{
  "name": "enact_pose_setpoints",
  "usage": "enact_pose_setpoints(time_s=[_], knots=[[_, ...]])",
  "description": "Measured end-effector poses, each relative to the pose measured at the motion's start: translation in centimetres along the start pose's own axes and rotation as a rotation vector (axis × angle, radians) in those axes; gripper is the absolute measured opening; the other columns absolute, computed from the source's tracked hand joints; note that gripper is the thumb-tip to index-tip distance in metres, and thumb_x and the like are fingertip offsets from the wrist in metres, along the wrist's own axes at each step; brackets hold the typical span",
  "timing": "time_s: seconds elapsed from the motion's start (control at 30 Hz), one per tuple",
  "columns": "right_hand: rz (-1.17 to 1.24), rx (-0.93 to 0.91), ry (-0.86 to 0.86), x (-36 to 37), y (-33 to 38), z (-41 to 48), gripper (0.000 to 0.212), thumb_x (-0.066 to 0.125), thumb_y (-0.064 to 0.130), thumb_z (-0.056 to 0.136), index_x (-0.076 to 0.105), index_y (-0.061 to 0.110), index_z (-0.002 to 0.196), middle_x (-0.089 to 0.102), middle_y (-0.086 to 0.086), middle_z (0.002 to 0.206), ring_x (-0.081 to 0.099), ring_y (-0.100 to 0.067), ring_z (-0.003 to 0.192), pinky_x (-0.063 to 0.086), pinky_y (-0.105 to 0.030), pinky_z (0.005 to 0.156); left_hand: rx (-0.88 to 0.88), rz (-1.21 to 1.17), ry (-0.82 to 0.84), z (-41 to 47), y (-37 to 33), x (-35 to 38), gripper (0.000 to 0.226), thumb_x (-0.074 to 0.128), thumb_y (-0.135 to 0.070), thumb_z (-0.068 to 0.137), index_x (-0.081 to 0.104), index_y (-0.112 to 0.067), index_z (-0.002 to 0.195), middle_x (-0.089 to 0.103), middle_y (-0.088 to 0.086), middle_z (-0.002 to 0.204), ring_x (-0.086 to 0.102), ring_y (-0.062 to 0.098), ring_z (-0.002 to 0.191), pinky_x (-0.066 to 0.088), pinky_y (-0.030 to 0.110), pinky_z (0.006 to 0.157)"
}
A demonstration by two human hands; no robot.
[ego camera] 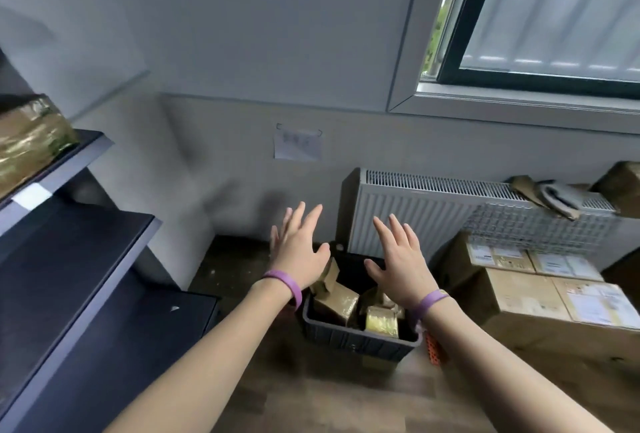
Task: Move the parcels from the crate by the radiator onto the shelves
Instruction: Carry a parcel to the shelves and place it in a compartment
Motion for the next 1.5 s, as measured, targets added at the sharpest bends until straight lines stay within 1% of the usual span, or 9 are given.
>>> enact_pose_setpoints(time_s=[0.3, 0.5, 0.67, 0.87, 1.03, 1.17, 1.27, 1.37, 1.5], knots=[[0.026, 0.031, 0.112, 4.5, -5.9, 9.8, 0.074, 0.051, 0.035, 0.095, 0.009, 0.021, 0.154, 0.007, -0.010, 0.161, 0.000, -0.029, 0.148, 0.000, -0.036, 0.119, -0.086, 0.013, 0.164, 10.8, 1.1, 6.1, 0.065, 0.050, -0.029, 0.093, 0.017, -0.037, 0.149, 0.003, -0.008, 0.160, -0.005, 0.014, 0.147, 0.000, 0.046, 0.119], [0.040, -0.069, 0.282, 9.0, -10.1, 17.1, 0.073, 0.051, 0.034, 0.095, 0.011, 0.018, 0.154, 0.008, -0.012, 0.161, 0.000, -0.030, 0.148, 0.000, -0.038, 0.121, -0.270, 0.006, 0.121, 15.8, 3.1, 10.5, 0.064, 0.049, -0.027, 0.093, 0.018, -0.035, 0.149, 0.007, -0.007, 0.160, -0.001, 0.015, 0.147, 0.003, 0.045, 0.118], [0.044, -0.134, 0.448, 14.9, -12.3, 21.1, 0.073, 0.052, 0.028, 0.093, 0.013, 0.015, 0.154, 0.013, -0.013, 0.160, 0.001, -0.028, 0.147, -0.003, -0.034, 0.118, -0.448, 0.032, 0.178, 18.3, 7.1, 15.7, 0.063, 0.047, -0.027, 0.094, 0.019, -0.034, 0.149, 0.008, -0.006, 0.160, 0.002, 0.016, 0.147, 0.009, 0.047, 0.118], [0.068, -0.121, 0.570, 24.7, -15.0, 24.1, 0.075, 0.055, 0.024, 0.092, 0.014, 0.014, 0.153, 0.013, -0.013, 0.160, 0.001, -0.027, 0.146, -0.002, -0.035, 0.118, -0.586, -0.041, 0.237, 21.0, 13.3, 24.1, 0.062, 0.050, -0.026, 0.093, 0.024, -0.032, 0.148, 0.015, -0.004, 0.159, 0.007, 0.019, 0.147, 0.015, 0.048, 0.117], [0.062, -0.091, 0.610, 36.3, -18.3, 25.1, 0.072, 0.054, 0.024, 0.092, 0.017, 0.010, 0.152, 0.017, -0.012, 0.159, 0.002, -0.027, 0.148, 0.000, -0.036, 0.119, -0.650, -0.124, 0.312, 22.8, 21.5, 33.5, 0.061, 0.051, -0.023, 0.093, 0.026, -0.030, 0.148, 0.015, -0.003, 0.159, 0.007, 0.019, 0.147, 0.017, 0.046, 0.117], [0.007, -0.120, 0.664, 46.2, -19.9, 25.0, 0.072, 0.052, 0.025, 0.093, 0.016, 0.008, 0.152, 0.020, -0.011, 0.158, 0.004, -0.030, 0.149, 0.005, -0.042, 0.121, -0.662, -0.069, 0.374, 24.5, 28.4, 40.8, 0.062, 0.050, -0.024, 0.093, 0.025, -0.030, 0.149, 0.014, -0.003, 0.159, 0.008, 0.019, 0.147, 0.017, 0.043, 0.117], [-0.007, -0.080, 0.737, 52.4, -20.7, 24.6, 0.078, 0.051, 0.028, 0.092, 0.004, 0.016, 0.153, 0.009, -0.011, 0.160, 0.004, -0.034, 0.148, 0.011, -0.044, 0.119, -0.636, -0.029, 0.395, 25.6, 32.1, 45.6, 0.061, 0.051, -0.024, 0.092, 0.027, -0.030, 0.148, 0.017, -0.001, 0.158, 0.013, 0.019, 0.145, 0.020, 0.040, 0.116], [0.021, 0.003, 0.762, 56.7, -20.8, 24.3, 0.079, 0.052, 0.026, 0.092, 0.003, 0.021, 0.154, 0.008, -0.020, 0.158, 0.010, -0.042, 0.144, 0.015, -0.046, 0.118, -0.632, -0.071, 0.430, 26.2, 34.4, 49.8, 0.062, 0.052, -0.023, 0.091, 0.028, -0.031, 0.147, 0.017, 0.001, 0.158, 0.016, 0.021, 0.145, 0.022, 0.039, 0.116], [0.112, 0.124, 0.809, 60.7, -20.9, 24.0, 0.082, 0.053, 0.023, 0.093, -0.002, 0.032, 0.153, 0.001, -0.029, 0.156, 0.021, -0.049, 0.137, 0.025, -0.047, 0.112, -0.702, -0.198, 0.517, 26.2, 36.8, 54.1, 0.072, 0.053, -0.019, 0.090, 0.017, -0.043, 0.148, 0.007, 0.007, 0.160, 0.014, 0.026, 0.145, 0.022, 0.035, 0.114]])
Point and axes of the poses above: each hand's wrist, its own z-axis towards the middle knuckle, its own x-axis out of the palm, y = z × x, the point moved 2 cm from there along z, towards the middle knuckle
